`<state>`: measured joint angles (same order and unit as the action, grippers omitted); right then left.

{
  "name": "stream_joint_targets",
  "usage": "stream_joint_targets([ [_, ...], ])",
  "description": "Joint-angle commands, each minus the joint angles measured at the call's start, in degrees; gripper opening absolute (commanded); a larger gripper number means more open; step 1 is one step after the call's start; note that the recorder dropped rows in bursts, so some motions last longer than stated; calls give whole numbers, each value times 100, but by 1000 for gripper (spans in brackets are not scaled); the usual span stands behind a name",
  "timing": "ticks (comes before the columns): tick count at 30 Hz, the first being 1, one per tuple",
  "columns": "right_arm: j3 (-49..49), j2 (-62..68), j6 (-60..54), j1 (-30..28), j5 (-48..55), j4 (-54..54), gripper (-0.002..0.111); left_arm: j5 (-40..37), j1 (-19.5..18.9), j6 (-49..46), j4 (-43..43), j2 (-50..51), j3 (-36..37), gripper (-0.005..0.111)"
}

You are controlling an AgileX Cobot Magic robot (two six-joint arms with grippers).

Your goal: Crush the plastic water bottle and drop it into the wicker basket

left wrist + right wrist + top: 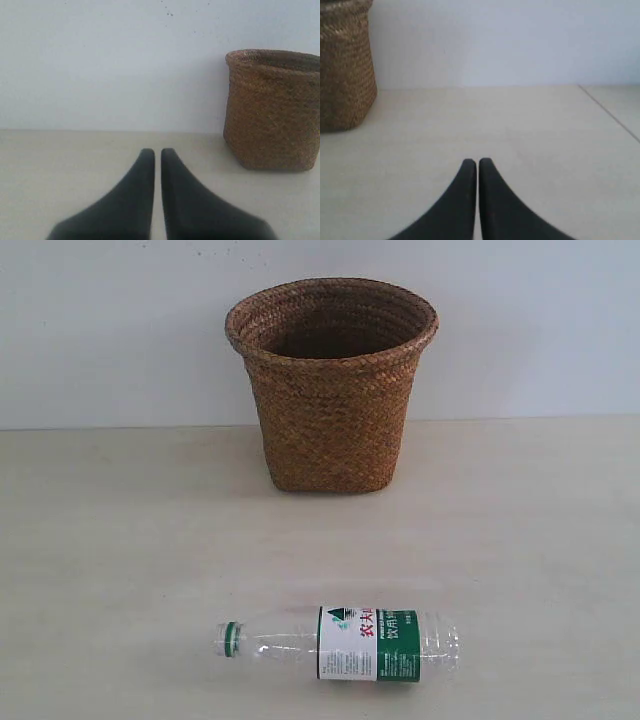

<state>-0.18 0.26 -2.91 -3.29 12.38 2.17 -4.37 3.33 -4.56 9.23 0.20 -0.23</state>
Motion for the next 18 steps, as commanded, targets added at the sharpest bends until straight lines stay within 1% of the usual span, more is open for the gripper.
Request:
stream_joint_targets([
  [1, 18, -26, -51, -13, -1030, 23, 0, 437, -19, -8, 269, -20, 23, 4],
  [4, 18, -26, 496, -13, -1515, 229, 0, 661, -19, 136, 400, -20, 23, 4],
  [6, 18, -26, 972, -13, -1785, 370, 0, 1010, -19, 487, 400, -20, 23, 4],
  [10, 18, -26, 1034, -13, -2382, 342, 0, 1802, -19, 1386, 334, -20, 23, 4],
  [13, 18, -26, 1547, -13, -2884, 342, 0, 2127, -19, 1442, 324, -20, 23, 4],
  [15, -40, -26, 1609, -13, -2839, 342, 0, 2259, -19, 1442, 324, -20, 23, 4],
  [18, -443, 175, 1609, -13, -2607, 342, 0, 2274, -19, 1442, 324, -20, -145, 4],
])
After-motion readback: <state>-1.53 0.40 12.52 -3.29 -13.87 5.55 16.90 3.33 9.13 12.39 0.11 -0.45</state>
